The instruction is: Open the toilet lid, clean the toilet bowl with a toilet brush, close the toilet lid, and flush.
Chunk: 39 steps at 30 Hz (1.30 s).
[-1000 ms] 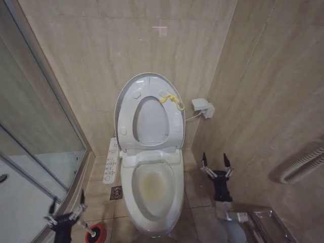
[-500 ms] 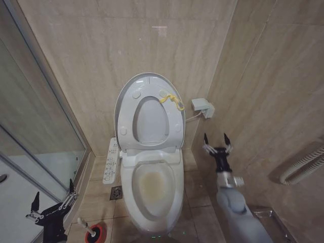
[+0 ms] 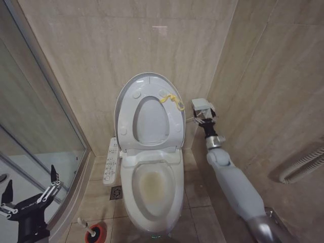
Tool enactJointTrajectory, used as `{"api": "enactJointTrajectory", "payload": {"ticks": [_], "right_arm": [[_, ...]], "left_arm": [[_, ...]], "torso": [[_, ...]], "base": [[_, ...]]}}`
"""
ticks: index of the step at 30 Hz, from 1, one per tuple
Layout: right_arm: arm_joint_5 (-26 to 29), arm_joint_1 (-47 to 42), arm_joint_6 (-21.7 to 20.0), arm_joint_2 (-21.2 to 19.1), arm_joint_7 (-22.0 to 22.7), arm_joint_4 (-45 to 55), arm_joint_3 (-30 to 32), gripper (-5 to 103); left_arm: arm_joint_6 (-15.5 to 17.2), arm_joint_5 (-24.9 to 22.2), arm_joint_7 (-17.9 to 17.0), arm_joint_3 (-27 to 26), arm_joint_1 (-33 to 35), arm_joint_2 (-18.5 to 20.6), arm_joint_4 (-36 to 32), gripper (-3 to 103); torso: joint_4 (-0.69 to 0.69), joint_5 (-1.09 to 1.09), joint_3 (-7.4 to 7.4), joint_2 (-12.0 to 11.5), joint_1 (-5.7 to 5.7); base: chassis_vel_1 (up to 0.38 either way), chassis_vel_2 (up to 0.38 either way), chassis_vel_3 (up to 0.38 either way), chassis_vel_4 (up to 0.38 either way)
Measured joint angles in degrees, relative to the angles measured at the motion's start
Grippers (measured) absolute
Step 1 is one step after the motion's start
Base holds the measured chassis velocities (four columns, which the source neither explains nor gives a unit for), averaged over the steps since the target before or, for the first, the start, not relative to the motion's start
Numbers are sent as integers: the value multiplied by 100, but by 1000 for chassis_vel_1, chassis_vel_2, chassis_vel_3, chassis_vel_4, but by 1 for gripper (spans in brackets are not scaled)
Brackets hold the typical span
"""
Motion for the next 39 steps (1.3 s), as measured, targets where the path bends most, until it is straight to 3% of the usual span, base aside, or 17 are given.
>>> {"api": "enactJointTrajectory", "payload": {"ticks": [13, 20, 23, 28, 39], "right_arm": [[308, 631, -140, 345, -366, -448, -381, 100], [406, 213, -67, 265, -360, 354, -372, 100], [408, -257, 30, 106, -359, 877, -272, 100], [444, -983, 108, -95, -343, 1577, -47, 100], [551, -3543, 497, -348, -258, 3813, 510, 100]], "left_arm": [[-33, -17, 12, -24, 49, 82, -81, 100], [-22, -103, 17, -44, -9, 112, -3, 100], [18, -84, 38, 70, -107, 98, 148, 100], [90, -24, 59, 244, -242, 67, 330, 100], [153, 7, 72, 501, -548, 155, 710, 100]], "torso": [[1, -1, -1, 0, 0], [-2, -1, -1, 0, 0], [3, -1, -2, 1, -1], [0, -1, -2, 1, -1], [-3, -1, -2, 1, -2]], "base": [[0, 0, 0, 0], [0, 0, 0, 0], [0, 0, 0, 0], [0, 0, 0, 0], [0, 0, 0, 0]]}}
